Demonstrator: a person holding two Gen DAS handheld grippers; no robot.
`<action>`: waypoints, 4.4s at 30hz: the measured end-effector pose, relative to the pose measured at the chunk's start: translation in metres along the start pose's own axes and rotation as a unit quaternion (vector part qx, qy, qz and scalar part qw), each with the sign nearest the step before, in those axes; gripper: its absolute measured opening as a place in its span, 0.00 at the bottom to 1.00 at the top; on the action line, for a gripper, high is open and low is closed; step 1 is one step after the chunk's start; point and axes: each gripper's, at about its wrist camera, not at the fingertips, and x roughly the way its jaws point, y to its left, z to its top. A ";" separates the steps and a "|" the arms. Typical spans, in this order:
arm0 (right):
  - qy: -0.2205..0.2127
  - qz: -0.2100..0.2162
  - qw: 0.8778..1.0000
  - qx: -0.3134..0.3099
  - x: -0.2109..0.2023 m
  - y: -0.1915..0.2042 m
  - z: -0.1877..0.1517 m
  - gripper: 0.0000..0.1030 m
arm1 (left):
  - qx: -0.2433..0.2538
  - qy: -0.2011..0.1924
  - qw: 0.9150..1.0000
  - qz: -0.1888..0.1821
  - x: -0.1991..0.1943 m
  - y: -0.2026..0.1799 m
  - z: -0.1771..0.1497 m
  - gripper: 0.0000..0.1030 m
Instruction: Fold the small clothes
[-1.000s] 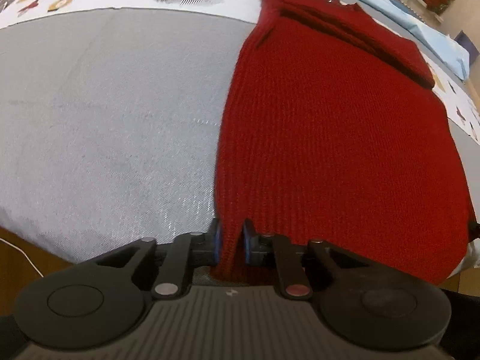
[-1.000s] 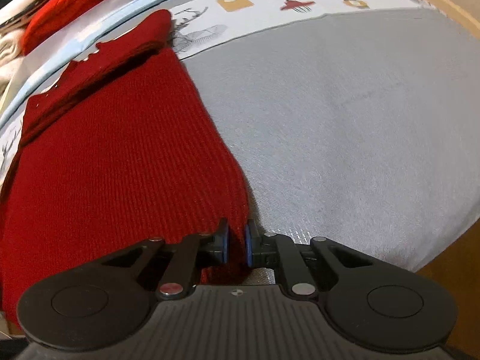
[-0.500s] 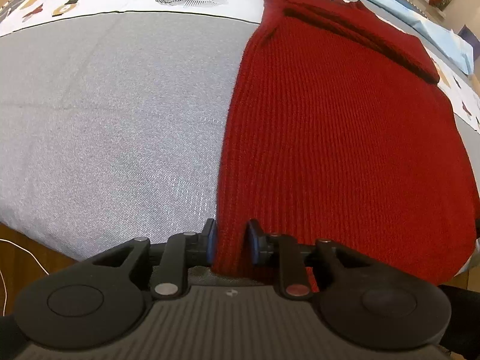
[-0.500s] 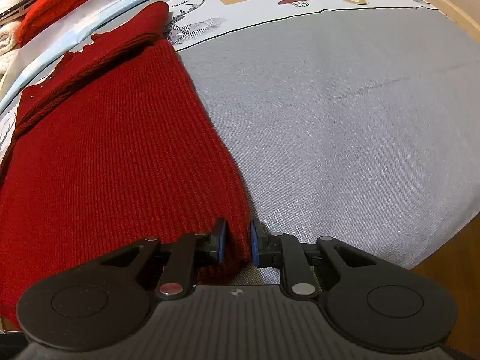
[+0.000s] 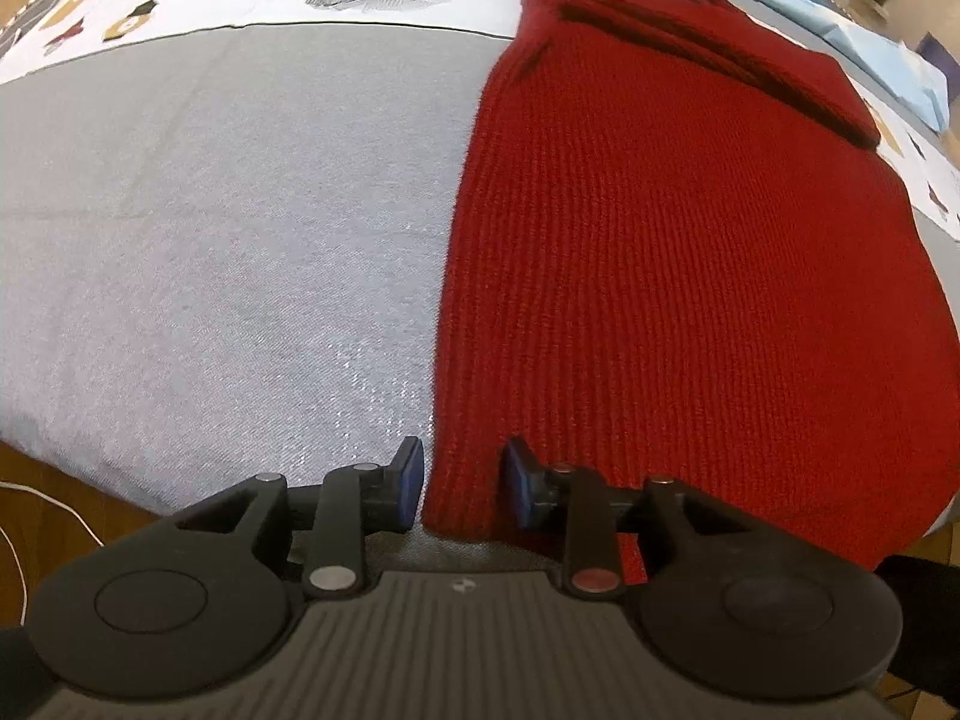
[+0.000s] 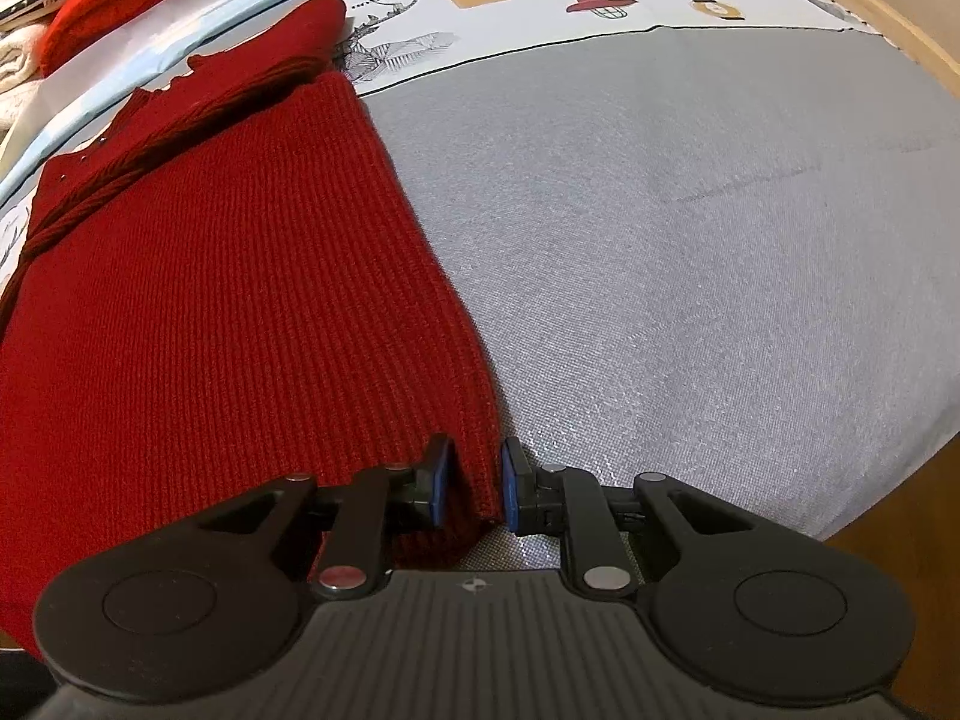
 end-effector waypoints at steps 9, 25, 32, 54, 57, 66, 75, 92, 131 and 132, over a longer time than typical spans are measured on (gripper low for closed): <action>-0.024 0.015 0.999 0.015 -0.014 -0.004 0.003 0.10 | 0.008 -0.012 1.000 -0.004 -0.007 -0.002 0.003 0.12; -0.151 0.179 0.971 0.057 -0.144 -0.012 0.047 0.07 | 0.060 -0.132 0.985 -0.091 -0.148 -0.017 0.023 0.10; -0.188 0.219 0.955 0.074 -0.212 -0.040 0.025 0.07 | 0.055 -0.165 0.974 -0.144 -0.223 -0.003 0.004 0.09; -0.092 0.110 0.980 0.140 -0.040 -0.028 0.149 0.11 | -0.107 -0.076 0.983 -0.128 -0.036 0.060 0.182 0.18; -0.076 0.096 0.979 0.161 -0.017 -0.036 0.139 0.17 | -0.110 -0.055 0.984 -0.127 -0.022 0.058 0.181 0.46; -0.012 0.140 0.983 0.115 0.030 -0.022 0.117 0.39 | -0.096 0.029 0.986 -0.131 0.043 0.048 0.161 0.52; -0.024 0.110 0.991 0.065 0.036 -0.005 0.121 0.09 | -0.074 -0.006 0.988 -0.133 0.029 0.041 0.160 0.10; -0.266 0.110 0.955 0.065 -0.012 0.009 0.158 0.07 | -0.038 -0.186 0.978 -0.086 0.001 0.013 0.202 0.13; -0.064 0.108 0.989 0.079 -0.028 -0.022 0.105 0.11 | -0.003 -0.019 0.992 -0.122 -0.035 0.014 0.141 0.13; -0.054 0.099 0.990 0.080 -0.025 -0.023 0.105 0.11 | -0.001 -0.002 0.994 -0.109 -0.028 0.013 0.139 0.13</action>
